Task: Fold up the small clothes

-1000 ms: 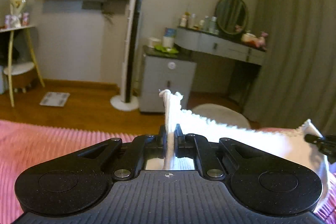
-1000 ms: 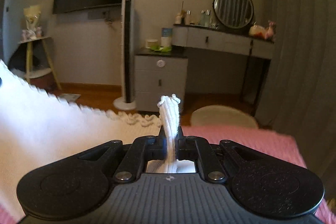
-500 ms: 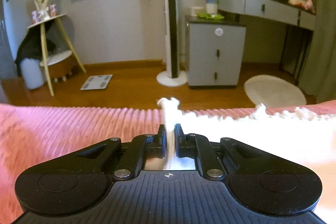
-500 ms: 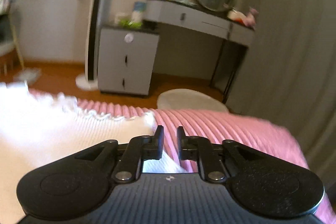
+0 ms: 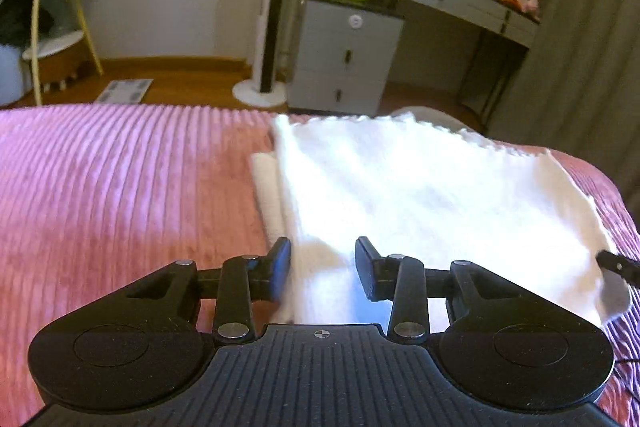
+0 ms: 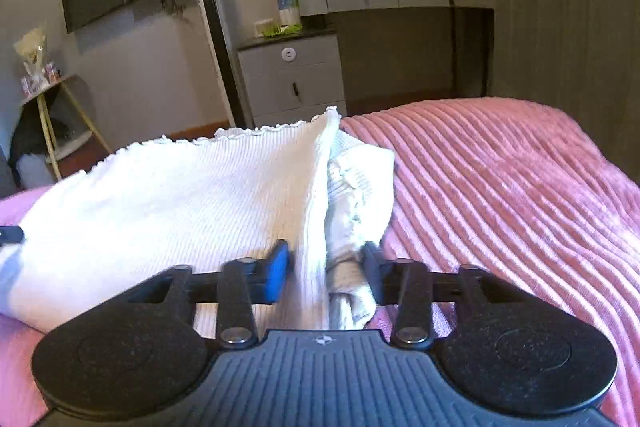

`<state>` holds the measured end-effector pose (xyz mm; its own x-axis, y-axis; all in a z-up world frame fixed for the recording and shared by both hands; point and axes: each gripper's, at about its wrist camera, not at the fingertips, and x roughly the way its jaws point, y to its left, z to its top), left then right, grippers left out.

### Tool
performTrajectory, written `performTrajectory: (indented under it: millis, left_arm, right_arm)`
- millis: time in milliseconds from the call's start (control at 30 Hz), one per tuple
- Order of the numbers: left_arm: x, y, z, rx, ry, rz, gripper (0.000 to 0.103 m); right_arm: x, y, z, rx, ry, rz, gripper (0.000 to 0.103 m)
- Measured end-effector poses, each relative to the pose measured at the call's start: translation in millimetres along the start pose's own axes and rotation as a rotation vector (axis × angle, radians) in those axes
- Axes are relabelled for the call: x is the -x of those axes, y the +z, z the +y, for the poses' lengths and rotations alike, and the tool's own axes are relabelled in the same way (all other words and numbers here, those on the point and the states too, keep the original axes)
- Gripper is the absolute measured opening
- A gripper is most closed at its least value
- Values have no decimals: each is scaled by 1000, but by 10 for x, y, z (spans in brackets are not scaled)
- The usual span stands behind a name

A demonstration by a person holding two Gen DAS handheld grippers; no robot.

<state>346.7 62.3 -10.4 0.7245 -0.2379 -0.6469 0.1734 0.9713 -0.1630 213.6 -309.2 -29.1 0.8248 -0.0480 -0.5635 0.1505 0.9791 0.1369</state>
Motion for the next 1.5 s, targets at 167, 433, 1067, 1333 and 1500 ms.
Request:
performTrajectory:
  millis: [167, 433, 1067, 1333, 1500]
  left_arm:
    - [1, 149, -59, -36, 11, -36, 42]
    - [-653, 454, 58, 42, -19, 5, 51]
    - [-894, 710, -141, 1, 120, -105, 12]
    - [-654, 407, -4, -36, -28, 16, 63]
    - [-506, 277, 33, 4, -6, 16, 78]
  right_arm:
    - [26, 190, 104, 86, -53, 6, 26]
    - [-583, 625, 207, 81, -34, -9, 44]
    - [-1275, 847, 454, 250, -242, -58, 8]
    - [-276, 389, 160, -10, -47, -94, 48]
    - [208, -87, 214, -144, -29, -99, 55]
